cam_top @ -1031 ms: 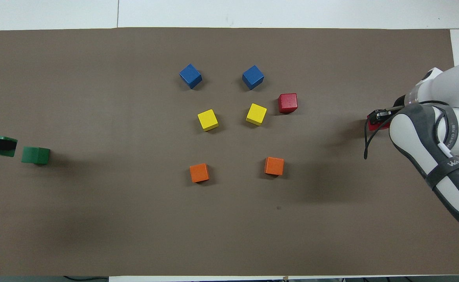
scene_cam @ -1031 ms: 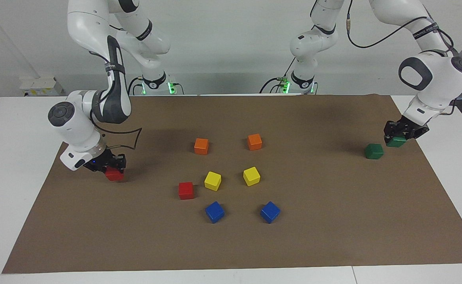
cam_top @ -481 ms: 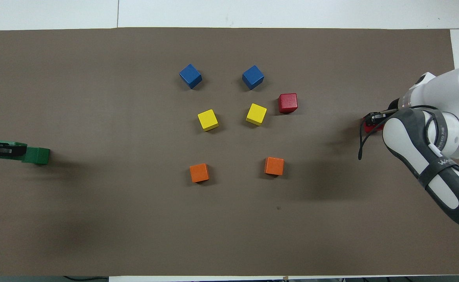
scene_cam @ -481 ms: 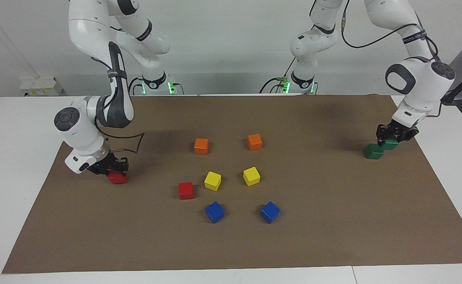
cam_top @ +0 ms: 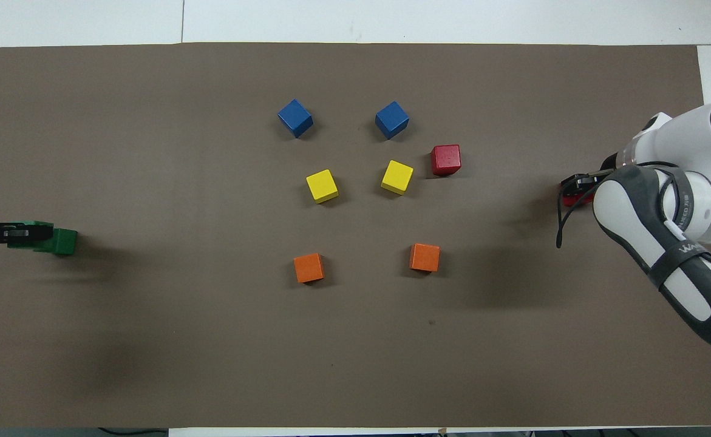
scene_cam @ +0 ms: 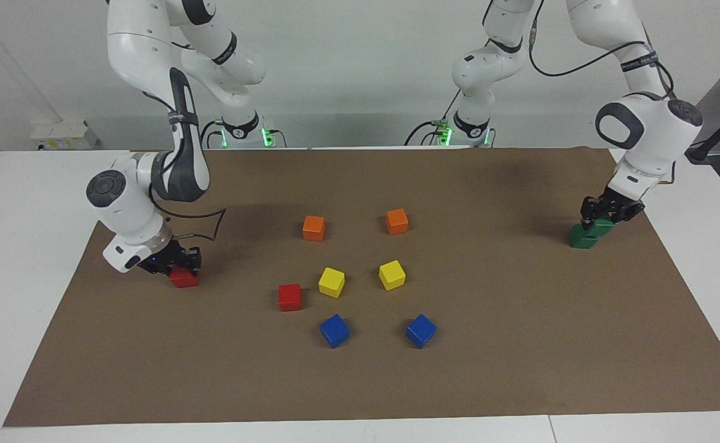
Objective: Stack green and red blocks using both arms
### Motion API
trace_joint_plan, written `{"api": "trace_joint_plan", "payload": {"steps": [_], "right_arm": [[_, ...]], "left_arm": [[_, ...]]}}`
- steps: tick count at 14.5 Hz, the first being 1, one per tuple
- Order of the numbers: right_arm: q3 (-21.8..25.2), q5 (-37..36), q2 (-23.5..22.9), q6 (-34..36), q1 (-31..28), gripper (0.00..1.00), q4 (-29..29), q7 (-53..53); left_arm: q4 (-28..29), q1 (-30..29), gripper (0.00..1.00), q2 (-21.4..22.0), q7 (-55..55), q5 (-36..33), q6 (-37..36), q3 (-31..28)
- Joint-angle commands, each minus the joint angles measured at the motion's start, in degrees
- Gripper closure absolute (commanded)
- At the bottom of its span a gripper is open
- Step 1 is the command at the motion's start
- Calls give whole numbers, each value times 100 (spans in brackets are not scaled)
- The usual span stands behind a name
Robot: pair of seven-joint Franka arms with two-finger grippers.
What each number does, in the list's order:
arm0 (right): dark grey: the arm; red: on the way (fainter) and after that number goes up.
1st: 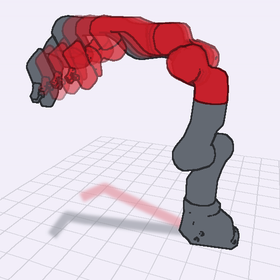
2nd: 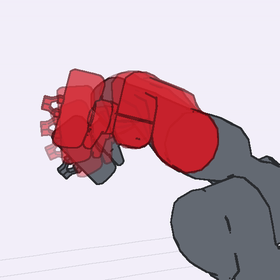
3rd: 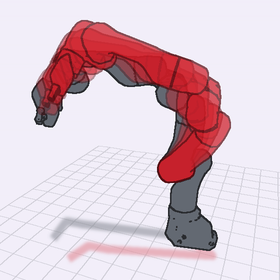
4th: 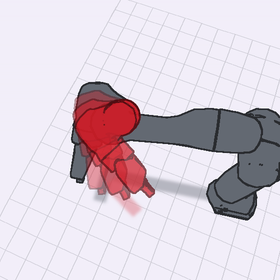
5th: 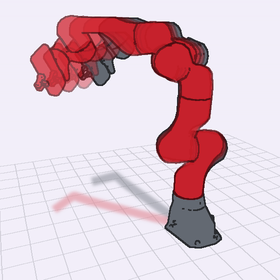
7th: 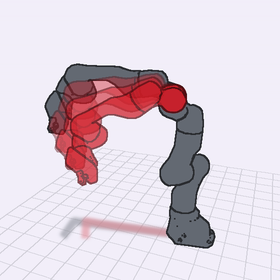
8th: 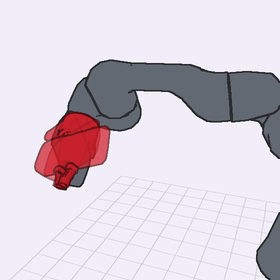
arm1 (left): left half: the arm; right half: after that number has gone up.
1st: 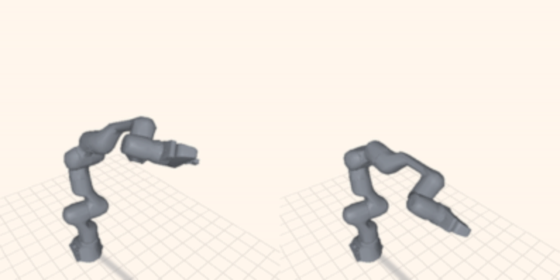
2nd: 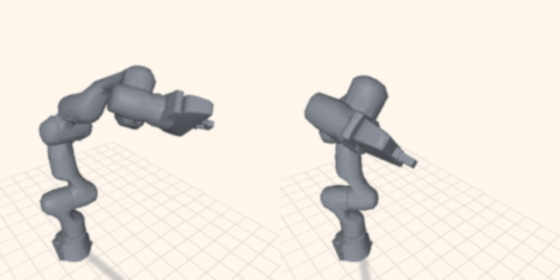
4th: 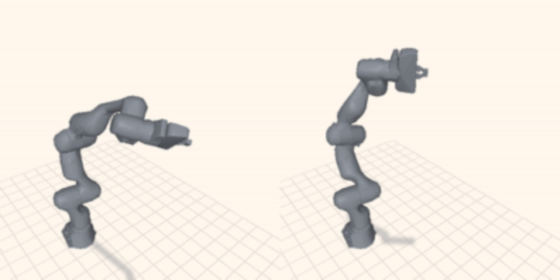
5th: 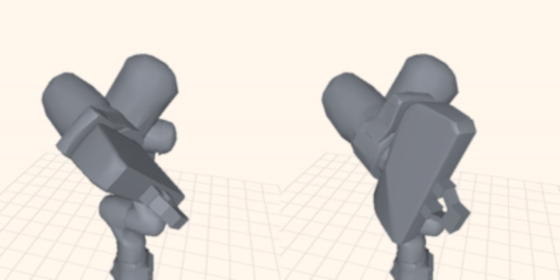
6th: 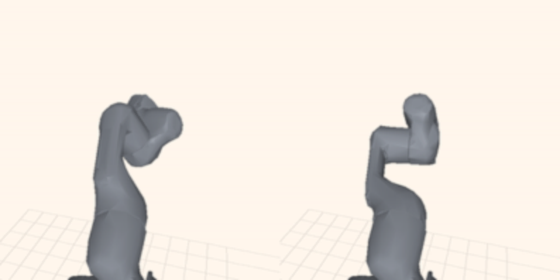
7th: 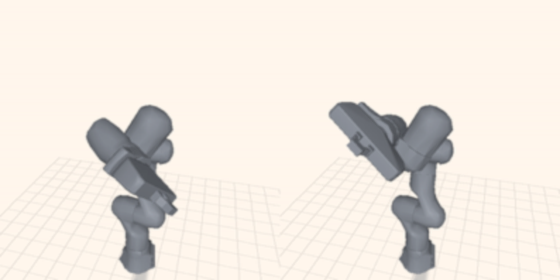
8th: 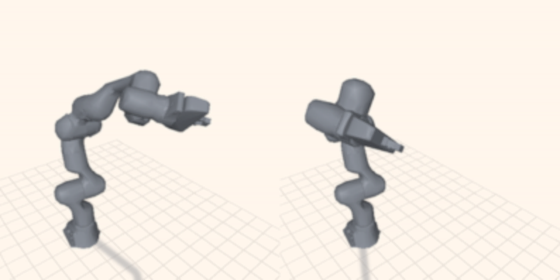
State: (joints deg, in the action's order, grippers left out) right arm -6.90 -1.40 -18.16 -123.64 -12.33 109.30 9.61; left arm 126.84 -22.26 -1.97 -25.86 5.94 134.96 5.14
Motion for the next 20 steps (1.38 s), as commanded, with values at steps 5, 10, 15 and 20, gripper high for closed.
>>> {"api": "trace_joint_plan", "payload": {"steps": [5, 10, 15, 20], "right_arm": [[-48, -203, 24, 2676, 695, 0, -2611, -1325], [-57, -194, -425, 2530, 1690, 0, -3090, -2919], [-83, -212, -847, 1889, 2024, 0, -3178, -2912], [-83, -150, -1075, 1397, 2279, 0, -2915, -2877]], "left_arm": [[201, -68, 100, 21, 63, 109, 241, 31], [323, -68, 100, 21, 89, 109, 425, 31], [359, -68, 100, 21, 81, 109, 469, 31], [429, -68, 100, 13, 19, 109, 592, 31]]}}
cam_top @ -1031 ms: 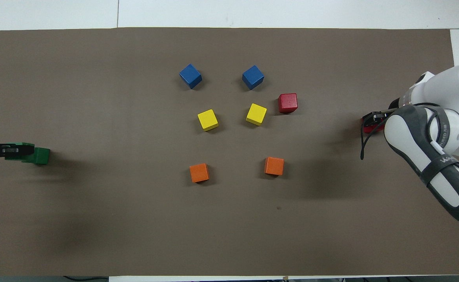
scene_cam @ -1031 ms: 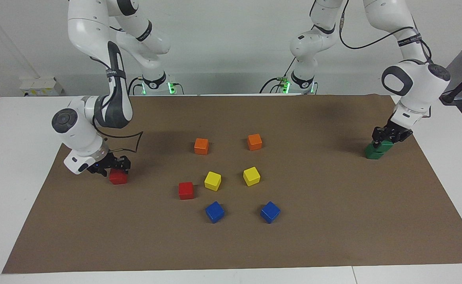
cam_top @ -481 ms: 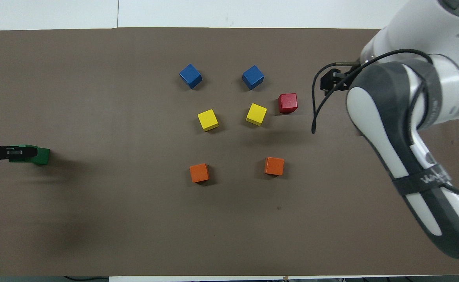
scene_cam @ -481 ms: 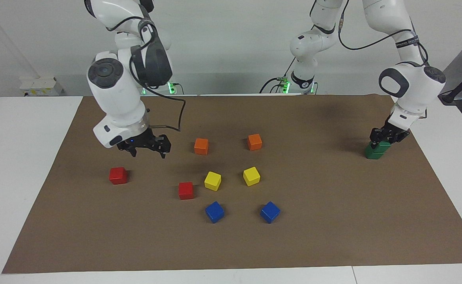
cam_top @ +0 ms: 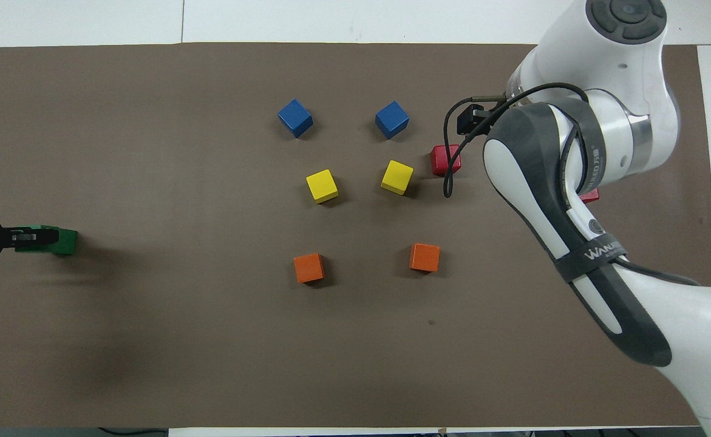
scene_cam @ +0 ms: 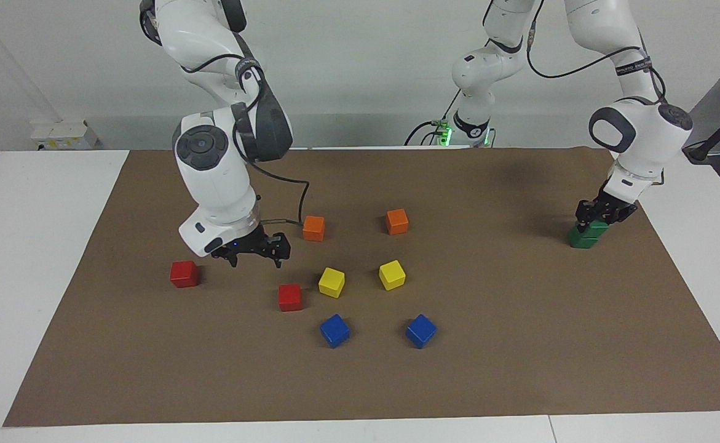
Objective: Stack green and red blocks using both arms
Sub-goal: 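Reach the right gripper to the second red cube and grasp it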
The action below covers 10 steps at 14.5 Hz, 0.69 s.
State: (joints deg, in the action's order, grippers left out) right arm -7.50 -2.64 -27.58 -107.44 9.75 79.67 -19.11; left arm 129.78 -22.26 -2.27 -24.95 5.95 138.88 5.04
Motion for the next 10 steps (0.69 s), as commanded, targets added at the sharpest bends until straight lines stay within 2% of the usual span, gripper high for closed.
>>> {"api": "trace_joint_plan", "payload": {"steps": [1, 2, 3, 4, 10], "right_arm": [[-24, -17, -134, -416, 88, 0, 222, 82], [-24, -17, -134, -601, 97, 0, 389, 118], [-24, -17, -134, -681, 97, 0, 504, 144], [-24, -17, -134, -760, 97, 0, 592, 257], [-24, -17, -169, -1349, 88, 0, 1076, 487]], "left_arm": [[135, -68, 100, 33, -80, 108, 201, 41], [126, -68, 100, 33, -115, 99, 210, 41], [126, -59, 60, 33, -177, 99, 210, 41], [118, -68, 1, 33, -264, 99, 201, 41], [-93, -33, 0, 16, -344, 99, 78, 41]]}}
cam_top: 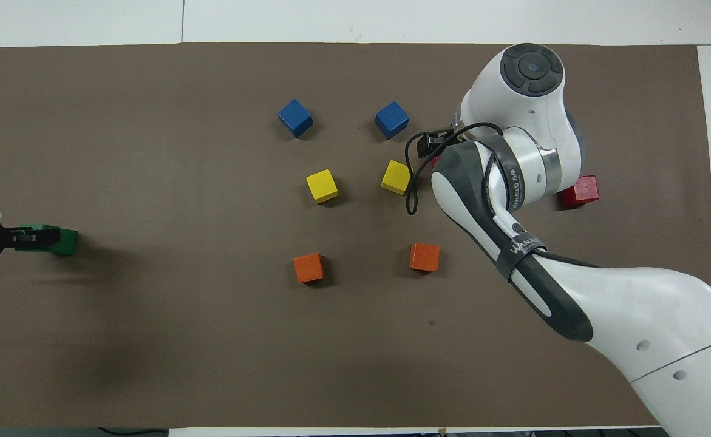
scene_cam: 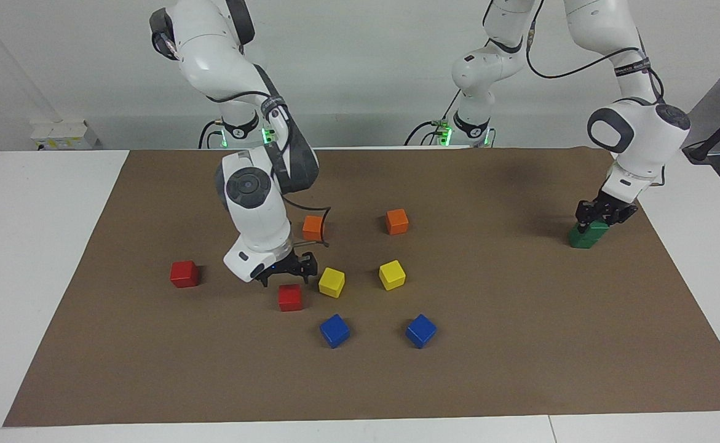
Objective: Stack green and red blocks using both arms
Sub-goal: 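Reach the right gripper to the second red cube and grasp it, then carry the red cube toward the first red while the left gripper withdraws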
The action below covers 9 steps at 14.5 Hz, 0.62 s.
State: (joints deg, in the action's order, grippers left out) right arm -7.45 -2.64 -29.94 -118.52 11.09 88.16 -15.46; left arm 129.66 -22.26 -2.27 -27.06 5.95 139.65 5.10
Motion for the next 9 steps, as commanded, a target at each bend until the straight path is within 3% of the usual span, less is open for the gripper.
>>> {"api": "trace_joint_plan", "payload": {"steps": [1, 7, 9], "right_arm": [[-28, -17, 67, -364, -46, 0, 306, 122], [-28, -26, -55, -847, -72, 0, 544, 140], [-28, -26, -56, -989, -98, 8, 684, 140]], "left_arm": [[-116, -16, 0, 33, -124, 99, -69, 35], [-1011, 37, 0, 51, -115, 55, -1132, 61], [-1187, 90, 0, 121, -106, 46, -1281, 88]]}}
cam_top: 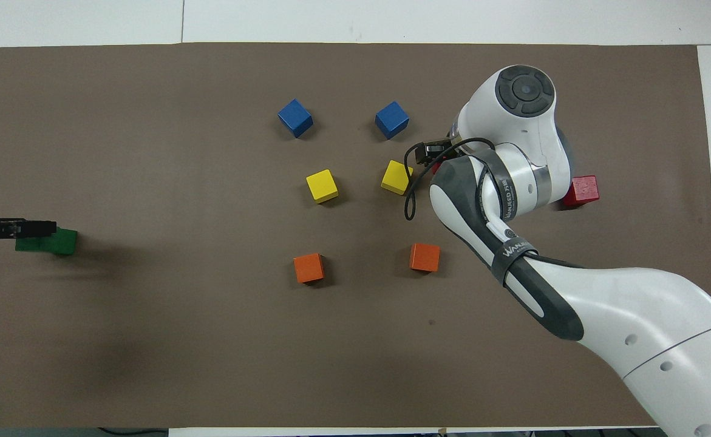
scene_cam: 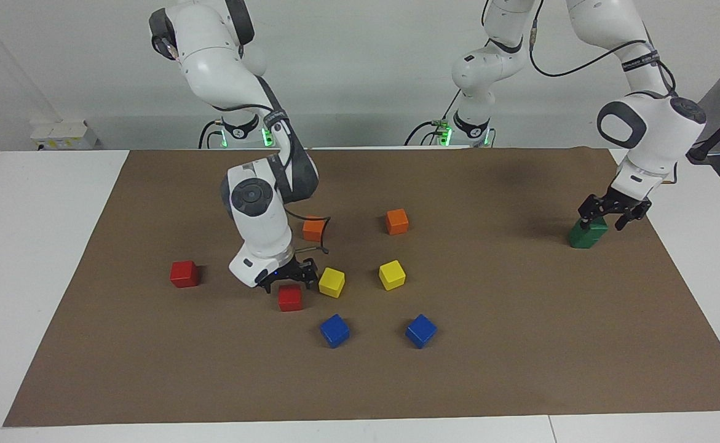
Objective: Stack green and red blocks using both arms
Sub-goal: 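Carry the red cube toward the first red while the left gripper withdraws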
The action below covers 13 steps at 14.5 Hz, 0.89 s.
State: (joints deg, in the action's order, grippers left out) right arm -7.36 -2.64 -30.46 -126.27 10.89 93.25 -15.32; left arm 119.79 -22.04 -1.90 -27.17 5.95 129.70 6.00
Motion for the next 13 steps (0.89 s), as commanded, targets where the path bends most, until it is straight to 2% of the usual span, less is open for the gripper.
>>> {"api": "trace_joint_plan", "payload": {"steps": [1, 2, 3, 6, 8, 10, 12, 13], "right_arm": [[-38, -26, 5, -197, -96, 28, 176, 117], [-38, -17, 14, -170, -96, 70, 185, 73], [-38, -17, 23, -126, -96, 99, 185, 29], [32, -26, 163, 609, -271, 100, -164, -68], [24, -114, 618, 1531, -587, 100, -429, 80], [15, -88, 1242, 2043, -1025, 100, -317, 623], [15, -87, 1630, 2543, -1386, 100, -194, 1186], [15, -87, 1875, 2685, -1501, 100, 129, 1363]], "left_arm": [[-367, 95, 0, 85, -79, 46, -479, -3], [-534, 104, 0, 93, -52, 46, -690, 6], [-701, 165, 0, 111, -26, 38, -875, 15], [-1281, 498, 0, 102, 805, -119, -1534, 15], [-1572, 841, 0, 102, 1693, -479, -1842, 15], [-1678, 1043, 0, 155, 2100, -507, -2027, 15], [-1722, 1140, 0, 278, 2276, -507, -2238, 24], [-1783, 1184, 0, 322, 2425, -507, -2387, 32]]}}
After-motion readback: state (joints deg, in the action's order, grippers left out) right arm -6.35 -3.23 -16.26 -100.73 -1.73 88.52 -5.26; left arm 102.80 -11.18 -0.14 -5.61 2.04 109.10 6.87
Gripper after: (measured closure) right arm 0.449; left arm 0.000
